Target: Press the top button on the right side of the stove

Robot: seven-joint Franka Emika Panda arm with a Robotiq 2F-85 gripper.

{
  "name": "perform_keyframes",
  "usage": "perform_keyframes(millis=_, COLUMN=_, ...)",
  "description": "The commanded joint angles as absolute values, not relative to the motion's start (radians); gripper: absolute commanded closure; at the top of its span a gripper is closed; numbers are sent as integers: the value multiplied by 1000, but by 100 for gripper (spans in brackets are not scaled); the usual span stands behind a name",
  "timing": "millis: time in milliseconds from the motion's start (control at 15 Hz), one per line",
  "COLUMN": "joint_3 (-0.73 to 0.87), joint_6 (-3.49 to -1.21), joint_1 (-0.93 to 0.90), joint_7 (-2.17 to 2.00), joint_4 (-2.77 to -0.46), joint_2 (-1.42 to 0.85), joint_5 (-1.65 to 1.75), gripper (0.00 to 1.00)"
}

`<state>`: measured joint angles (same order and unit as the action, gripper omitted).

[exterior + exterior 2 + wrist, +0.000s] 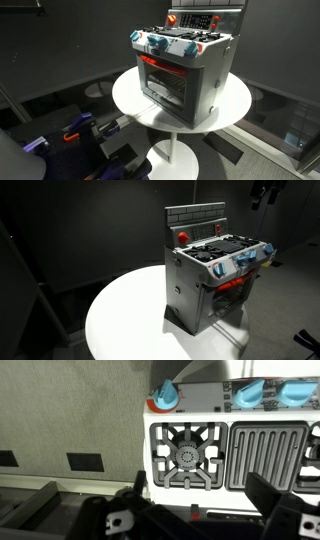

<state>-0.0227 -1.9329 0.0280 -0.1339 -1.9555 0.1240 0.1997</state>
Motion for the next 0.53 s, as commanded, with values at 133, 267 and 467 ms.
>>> perform_keyframes(millis=133, joint_3=3, joint_6=-1895, joint_1=34, joint_7=-208, joint_4=-1758, joint_2=-69, joint_5=245, gripper=0)
perform_keyframes(millis=267, joint_3=14, joint_6=-1885, joint_1=29, joint_7=-217, joint_4=-1710, joint_2=-114, joint_5=248, gripper=0)
perform_keyframes(millis=467, joint_3=29, joint_6=-1869, joint_1=23, joint_7=-230, joint_4=-1652, joint_2=-162, joint_5=252, gripper=0)
